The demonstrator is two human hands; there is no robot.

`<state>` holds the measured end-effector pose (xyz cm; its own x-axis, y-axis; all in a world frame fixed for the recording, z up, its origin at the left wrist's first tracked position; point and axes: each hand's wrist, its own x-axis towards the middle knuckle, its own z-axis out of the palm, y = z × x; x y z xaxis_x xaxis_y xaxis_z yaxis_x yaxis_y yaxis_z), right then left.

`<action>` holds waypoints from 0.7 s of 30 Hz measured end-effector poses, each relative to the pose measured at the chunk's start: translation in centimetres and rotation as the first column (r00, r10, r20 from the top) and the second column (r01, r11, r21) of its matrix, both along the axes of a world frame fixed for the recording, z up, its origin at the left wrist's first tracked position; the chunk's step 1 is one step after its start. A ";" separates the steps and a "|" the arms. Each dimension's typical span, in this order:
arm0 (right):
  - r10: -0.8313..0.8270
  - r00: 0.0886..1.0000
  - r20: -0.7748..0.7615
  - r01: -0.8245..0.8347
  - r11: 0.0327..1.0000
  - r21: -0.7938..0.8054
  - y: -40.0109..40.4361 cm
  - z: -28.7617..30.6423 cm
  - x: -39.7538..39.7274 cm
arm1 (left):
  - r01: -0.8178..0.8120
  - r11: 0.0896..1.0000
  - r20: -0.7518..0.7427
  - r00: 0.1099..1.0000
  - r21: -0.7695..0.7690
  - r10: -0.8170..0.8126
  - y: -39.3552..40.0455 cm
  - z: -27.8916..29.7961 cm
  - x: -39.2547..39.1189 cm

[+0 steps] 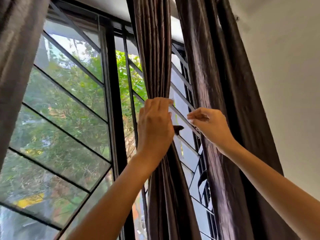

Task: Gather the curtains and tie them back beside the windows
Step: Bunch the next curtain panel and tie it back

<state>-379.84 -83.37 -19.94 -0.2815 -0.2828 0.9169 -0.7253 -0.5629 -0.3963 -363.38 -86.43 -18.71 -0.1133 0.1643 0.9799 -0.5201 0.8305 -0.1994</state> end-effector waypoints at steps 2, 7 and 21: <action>0.011 0.990 0.139 -0.011 1.000 0.001 0.3 0.1 -1.2 | 0.103 0.995 0.014 0.995 0.009 -0.103 0.2 0.2 -1.8; -0.060 0.950 0.306 0.061 0.998 0.007 1.5 0.3 -5.4 | 0.229 0.970 0.071 0.969 0.086 -0.235 0.2 1.1 -7.1; -0.159 0.929 0.335 0.153 0.987 0.044 1.5 6.4 -20.9 | 0.063 0.831 0.020 0.996 0.553 -0.089 0.3 9.4 -24.2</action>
<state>-400.72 -81.88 -13.49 -0.6146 -0.2253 0.7560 -0.6255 -0.4447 -0.6411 -387.55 -86.15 -9.35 -0.1669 -0.3912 0.9050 -0.4523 0.8460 0.2823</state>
